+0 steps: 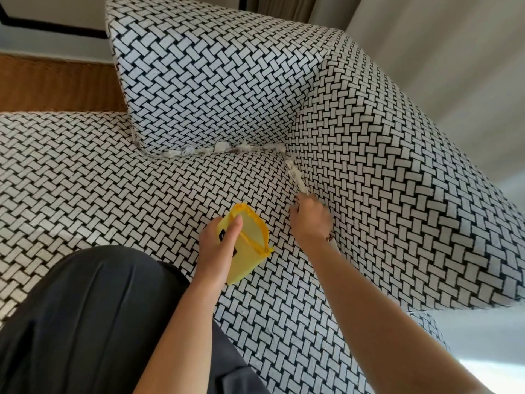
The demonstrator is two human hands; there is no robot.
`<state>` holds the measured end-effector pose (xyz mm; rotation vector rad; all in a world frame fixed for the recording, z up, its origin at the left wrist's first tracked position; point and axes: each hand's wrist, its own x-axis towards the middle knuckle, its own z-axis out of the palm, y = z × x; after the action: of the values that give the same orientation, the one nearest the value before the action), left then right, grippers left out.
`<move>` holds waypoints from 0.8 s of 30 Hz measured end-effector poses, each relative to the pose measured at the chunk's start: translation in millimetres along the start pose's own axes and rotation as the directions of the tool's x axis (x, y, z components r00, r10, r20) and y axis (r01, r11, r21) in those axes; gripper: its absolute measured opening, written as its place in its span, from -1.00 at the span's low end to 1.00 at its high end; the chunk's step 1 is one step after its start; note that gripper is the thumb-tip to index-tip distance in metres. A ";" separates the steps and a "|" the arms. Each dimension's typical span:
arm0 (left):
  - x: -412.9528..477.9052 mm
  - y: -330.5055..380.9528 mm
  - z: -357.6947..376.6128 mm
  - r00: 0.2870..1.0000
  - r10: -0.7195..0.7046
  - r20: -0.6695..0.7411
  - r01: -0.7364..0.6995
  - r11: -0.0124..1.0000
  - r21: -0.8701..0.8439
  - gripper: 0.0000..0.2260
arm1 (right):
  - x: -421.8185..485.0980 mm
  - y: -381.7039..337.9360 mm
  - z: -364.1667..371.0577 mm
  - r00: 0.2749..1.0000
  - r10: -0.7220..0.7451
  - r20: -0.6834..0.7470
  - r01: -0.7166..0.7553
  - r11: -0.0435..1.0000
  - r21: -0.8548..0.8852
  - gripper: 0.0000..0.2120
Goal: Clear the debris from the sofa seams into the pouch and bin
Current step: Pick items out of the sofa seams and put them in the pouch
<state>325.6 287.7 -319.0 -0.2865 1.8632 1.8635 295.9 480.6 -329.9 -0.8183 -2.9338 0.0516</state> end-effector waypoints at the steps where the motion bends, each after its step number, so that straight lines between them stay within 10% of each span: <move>1: 1.2 -0.7 -0.1 1.000 0.004 -0.002 -0.004 1.000 -0.010 -0.17 | 9.8 -1.0 -1.7 1.000 -0.002 0.019 0.003 0.999 -0.049 -0.81; 15: 10.3 -10.1 1.6 1.000 0.002 -0.016 -0.002 1.000 -0.025 -0.19 | 52.7 2.6 -1.3 0.986 -0.005 0.169 0.042 0.975 -0.217 -0.86; 24: 6.6 -8.1 3.3 1.000 -0.012 -0.009 0.011 0.998 -0.068 -0.26 | 38.6 7.4 -13.9 0.998 -0.065 -0.001 0.065 0.995 0.072 -0.84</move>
<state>324.4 291.9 -329.0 -0.3291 1.8033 1.9232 268.2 507.0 -313.3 -0.7132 -2.9382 0.1516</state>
